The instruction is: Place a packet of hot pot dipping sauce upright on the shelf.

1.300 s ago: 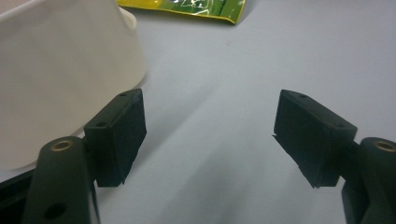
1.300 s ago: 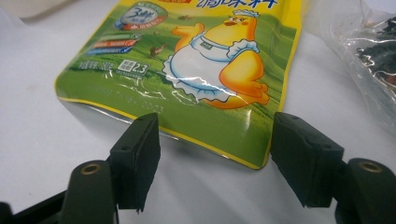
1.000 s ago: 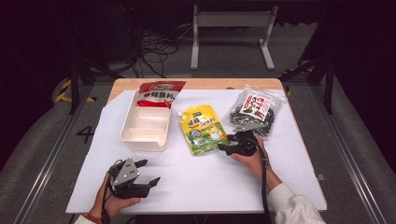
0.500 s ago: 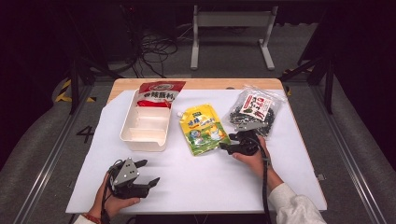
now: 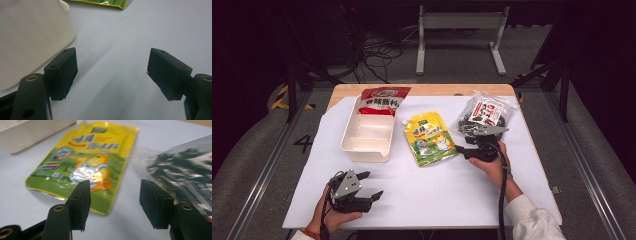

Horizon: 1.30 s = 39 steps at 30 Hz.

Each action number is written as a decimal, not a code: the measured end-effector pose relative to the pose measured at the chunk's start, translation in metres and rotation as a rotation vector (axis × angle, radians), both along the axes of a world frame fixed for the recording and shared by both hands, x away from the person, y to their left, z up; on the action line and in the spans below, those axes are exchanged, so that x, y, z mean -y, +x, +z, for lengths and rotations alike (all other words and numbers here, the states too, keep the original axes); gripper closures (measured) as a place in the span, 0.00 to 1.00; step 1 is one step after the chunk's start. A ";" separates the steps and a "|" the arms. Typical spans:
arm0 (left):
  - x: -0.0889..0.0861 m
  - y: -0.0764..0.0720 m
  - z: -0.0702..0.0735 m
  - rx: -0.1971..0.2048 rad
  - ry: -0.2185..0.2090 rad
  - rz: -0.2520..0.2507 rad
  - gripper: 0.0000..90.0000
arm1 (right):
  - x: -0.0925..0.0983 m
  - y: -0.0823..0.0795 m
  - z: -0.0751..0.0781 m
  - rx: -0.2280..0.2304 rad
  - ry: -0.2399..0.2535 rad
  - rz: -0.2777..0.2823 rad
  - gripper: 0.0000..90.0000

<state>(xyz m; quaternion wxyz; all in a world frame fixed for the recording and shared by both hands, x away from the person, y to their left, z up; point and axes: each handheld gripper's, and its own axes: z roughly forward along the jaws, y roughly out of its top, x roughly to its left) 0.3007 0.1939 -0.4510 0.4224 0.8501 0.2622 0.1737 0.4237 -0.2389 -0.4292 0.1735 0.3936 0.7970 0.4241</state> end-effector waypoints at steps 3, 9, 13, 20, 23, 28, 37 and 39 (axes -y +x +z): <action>0.001 0.000 0.000 0.000 0.001 -0.006 0.28 | 0.021 0.000 0.009 0.029 0.012 -0.075 0.49; 0.001 0.000 0.000 -0.005 0.001 -0.010 0.28 | 0.073 -0.003 0.017 0.048 0.015 -0.211 0.57; 0.002 0.000 0.000 -0.011 0.004 -0.016 0.27 | 0.092 -0.008 0.013 0.026 0.019 -0.231 0.62; 0.005 0.001 -0.001 -0.017 0.010 -0.035 0.27 | 0.102 -0.019 0.003 -0.016 -0.011 -0.119 0.56; 0.006 0.001 -0.001 -0.019 0.011 -0.040 0.27 | 0.099 -0.020 -0.003 -0.038 -0.025 -0.086 0.56; 0.007 0.002 -0.001 -0.021 0.011 -0.044 0.27 | 0.092 -0.016 -0.011 -0.045 -0.079 -0.083 0.71; 0.009 0.003 -0.003 -0.026 0.019 -0.048 0.27 | 0.080 -0.018 -0.013 -0.013 -0.092 0.005 1.00; 0.010 0.003 -0.003 -0.027 0.021 -0.049 0.27 | 0.075 -0.019 -0.012 -0.014 -0.088 0.035 1.00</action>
